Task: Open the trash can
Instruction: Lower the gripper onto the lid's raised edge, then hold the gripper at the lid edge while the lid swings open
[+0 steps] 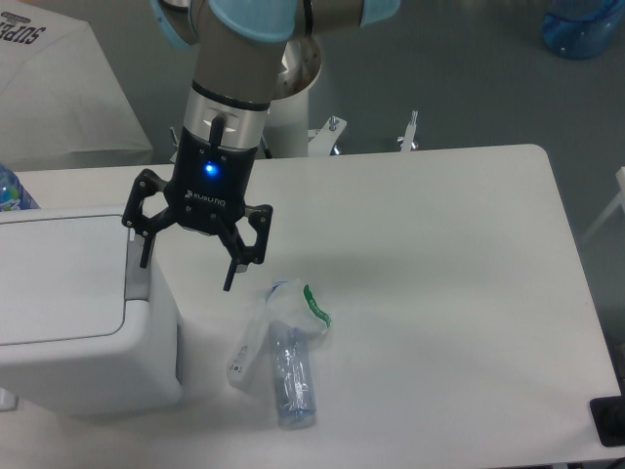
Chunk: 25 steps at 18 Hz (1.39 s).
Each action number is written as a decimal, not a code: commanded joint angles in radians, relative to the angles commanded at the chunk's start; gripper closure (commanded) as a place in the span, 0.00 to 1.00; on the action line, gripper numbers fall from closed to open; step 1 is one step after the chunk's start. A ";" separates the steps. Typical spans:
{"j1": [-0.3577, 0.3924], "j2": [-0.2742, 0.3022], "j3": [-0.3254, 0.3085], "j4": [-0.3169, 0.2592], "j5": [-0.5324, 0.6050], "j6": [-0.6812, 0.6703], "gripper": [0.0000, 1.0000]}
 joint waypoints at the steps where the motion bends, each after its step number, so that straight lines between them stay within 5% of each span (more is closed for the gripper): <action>1: -0.003 0.000 -0.006 0.000 0.000 0.000 0.00; 25: -0.015 -0.014 -0.018 0.000 0.002 0.002 0.00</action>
